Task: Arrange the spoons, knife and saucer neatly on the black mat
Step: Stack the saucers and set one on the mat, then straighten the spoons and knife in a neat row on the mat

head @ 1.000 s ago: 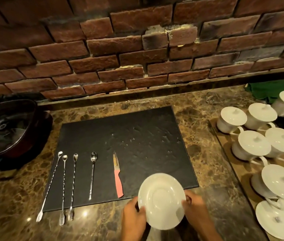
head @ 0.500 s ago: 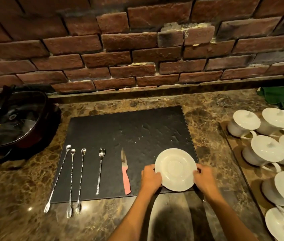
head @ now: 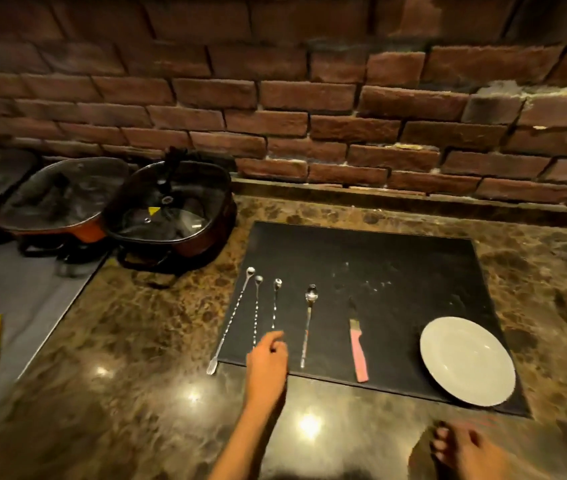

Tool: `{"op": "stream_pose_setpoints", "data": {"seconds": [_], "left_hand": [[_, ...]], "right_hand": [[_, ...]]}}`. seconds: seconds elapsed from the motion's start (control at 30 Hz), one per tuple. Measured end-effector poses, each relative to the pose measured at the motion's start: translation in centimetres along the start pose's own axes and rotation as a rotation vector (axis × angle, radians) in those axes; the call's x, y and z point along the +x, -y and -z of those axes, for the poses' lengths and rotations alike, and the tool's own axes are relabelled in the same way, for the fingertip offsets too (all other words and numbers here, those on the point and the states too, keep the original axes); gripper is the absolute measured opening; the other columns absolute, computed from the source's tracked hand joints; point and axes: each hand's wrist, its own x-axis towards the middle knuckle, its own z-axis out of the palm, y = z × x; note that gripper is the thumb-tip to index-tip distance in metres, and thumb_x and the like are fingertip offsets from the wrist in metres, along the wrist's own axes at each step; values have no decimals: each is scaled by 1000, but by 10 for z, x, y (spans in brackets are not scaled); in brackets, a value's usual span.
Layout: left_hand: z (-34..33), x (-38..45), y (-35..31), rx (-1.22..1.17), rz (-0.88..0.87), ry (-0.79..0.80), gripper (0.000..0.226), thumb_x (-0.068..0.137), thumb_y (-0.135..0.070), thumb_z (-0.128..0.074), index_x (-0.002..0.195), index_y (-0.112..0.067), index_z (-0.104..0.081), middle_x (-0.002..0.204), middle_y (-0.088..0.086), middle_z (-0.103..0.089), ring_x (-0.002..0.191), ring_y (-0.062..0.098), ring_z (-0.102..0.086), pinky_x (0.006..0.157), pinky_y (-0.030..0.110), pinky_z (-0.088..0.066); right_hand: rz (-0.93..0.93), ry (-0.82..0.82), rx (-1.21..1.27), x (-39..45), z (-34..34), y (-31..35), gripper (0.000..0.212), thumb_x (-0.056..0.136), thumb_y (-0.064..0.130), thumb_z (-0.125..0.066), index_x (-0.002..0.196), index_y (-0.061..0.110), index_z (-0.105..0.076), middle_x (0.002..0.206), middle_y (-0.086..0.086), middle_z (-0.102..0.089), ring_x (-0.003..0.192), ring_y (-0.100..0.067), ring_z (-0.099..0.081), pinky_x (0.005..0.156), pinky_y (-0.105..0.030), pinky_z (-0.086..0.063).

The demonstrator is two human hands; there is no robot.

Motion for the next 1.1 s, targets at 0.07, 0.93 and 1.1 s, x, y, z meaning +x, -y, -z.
{"op": "stream_pose_setpoints", "data": {"seconds": [0.07, 0.93, 1.1], "left_hand": [[64, 15, 31, 111, 4, -156, 27, 99, -5, -54, 122, -4, -69, 110, 19, -72, 96, 27, -64, 81, 28, -42], [183, 200, 146, 961, -492, -101, 64, 99, -57, -25, 158, -35, -29, 167, 4, -31, 156, 31, -23, 122, 58, -22], [182, 201, 153, 953, -563, -172, 62, 99, -54, -33, 158, -34, -31, 165, 7, -34, 154, 32, -27, 120, 59, -24]], "right_hand": [[-190, 318, -1, -26, -27, 2, 34, 72, 20, -80, 75, -11, -67, 47, -11, -57, 30, -16, -54, 35, -22, -45], [505, 42, -877, -86, -420, 28, 13, 89, 16, -62, 93, 3, -66, 102, -21, -68, 96, -41, -65, 75, -39, -51], [563, -10, -986, -84, -429, 28, 13, 88, 5, -53, 88, -1, -65, 97, -26, -67, 92, -49, -63, 64, -40, -45]]}}
